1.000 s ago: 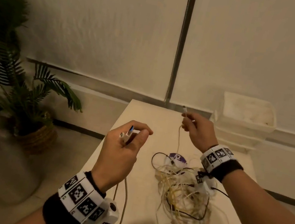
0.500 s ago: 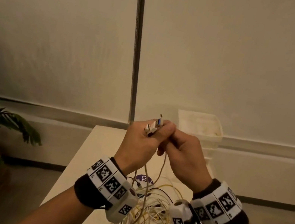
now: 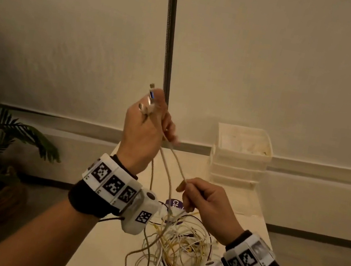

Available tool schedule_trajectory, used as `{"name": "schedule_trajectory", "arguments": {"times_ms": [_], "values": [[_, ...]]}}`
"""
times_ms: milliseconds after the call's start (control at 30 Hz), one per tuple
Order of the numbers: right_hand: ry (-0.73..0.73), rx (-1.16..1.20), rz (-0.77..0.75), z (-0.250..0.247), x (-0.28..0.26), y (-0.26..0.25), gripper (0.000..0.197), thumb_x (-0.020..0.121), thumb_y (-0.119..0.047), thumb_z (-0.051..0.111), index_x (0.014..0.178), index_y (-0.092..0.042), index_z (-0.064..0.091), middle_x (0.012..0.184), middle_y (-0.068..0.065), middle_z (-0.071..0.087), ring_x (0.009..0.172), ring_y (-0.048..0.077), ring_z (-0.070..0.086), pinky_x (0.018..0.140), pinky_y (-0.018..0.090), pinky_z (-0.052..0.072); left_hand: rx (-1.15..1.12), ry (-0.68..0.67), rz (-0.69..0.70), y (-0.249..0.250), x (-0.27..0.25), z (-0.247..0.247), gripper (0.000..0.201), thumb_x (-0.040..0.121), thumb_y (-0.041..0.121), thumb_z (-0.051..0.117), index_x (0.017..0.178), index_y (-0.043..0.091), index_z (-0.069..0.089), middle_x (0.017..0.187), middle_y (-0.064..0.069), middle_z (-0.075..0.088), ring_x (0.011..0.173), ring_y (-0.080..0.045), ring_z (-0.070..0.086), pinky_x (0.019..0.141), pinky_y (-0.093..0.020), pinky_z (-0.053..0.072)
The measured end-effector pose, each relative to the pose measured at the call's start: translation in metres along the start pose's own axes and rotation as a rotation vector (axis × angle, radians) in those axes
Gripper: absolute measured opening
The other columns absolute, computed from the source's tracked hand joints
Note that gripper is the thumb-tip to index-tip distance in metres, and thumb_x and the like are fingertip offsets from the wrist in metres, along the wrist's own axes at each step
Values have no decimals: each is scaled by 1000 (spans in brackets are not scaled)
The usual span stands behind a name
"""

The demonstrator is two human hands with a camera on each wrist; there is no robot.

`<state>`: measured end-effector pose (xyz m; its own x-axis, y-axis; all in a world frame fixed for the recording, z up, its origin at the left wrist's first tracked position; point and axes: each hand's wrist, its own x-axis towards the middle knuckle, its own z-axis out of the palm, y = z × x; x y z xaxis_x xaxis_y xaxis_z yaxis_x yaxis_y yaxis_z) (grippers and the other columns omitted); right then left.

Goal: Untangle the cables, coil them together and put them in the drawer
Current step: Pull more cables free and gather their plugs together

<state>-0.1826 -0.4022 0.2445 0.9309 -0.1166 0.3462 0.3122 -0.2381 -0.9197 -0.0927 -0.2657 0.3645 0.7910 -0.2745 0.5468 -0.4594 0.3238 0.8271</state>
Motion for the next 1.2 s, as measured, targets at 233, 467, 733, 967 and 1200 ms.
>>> {"name": "schedule_trajectory", "arguments": {"times_ms": [233, 467, 733, 967, 1200], "values": [[-55, -236, 137, 2, -7, 41, 28, 101, -19, 44, 75, -15, 51, 60, -16, 51, 57, -1, 46, 62, 28, 39, 229, -154, 305, 23, -2, -22, 39, 91, 57, 44, 73, 23, 48, 57, 9, 43, 45, -7, 39, 43, -18, 33], [33, -138, 13, -18, 28, -16, 25, 99, -11, 49, 83, 4, 60, 58, -13, 45, 53, 0, 36, 54, 15, 30, 743, -605, 18, -16, -35, -7, 18, 92, 38, 62, 104, 24, 63, 86, 10, 68, 73, -4, 60, 63, -25, 47], [3, -13, -23, -35, 33, -50, 32, 94, -22, 44, 83, 2, 63, 60, -1, 46, 55, 11, 38, 56, 24, 32, 857, -484, 23, -26, -33, 8, 36, 92, 5, 45, 68, 31, 39, 65, 8, 52, 62, -16, 46, 57, -26, 26], [89, 84, 42, -18, 9, -14, 31, 100, -7, 44, 118, -22, 65, 69, 7, 63, 63, 24, 47, 62, 30, 44, 894, -273, 52, -20, -14, 2, 21, 91, 1, 44, 83, 17, 54, 79, -1, 61, 73, -24, 54, 68, -30, 43], [98, -36, 218, -6, -1, 50, 27, 102, -8, 39, 87, -7, 61, 57, -1, 50, 56, 13, 47, 64, 36, 41, 764, 21, 103, -2, 10, -18, 24, 97, 5, 47, 99, 18, 66, 76, 16, 58, 63, 0, 51, 54, -14, 38]]}}
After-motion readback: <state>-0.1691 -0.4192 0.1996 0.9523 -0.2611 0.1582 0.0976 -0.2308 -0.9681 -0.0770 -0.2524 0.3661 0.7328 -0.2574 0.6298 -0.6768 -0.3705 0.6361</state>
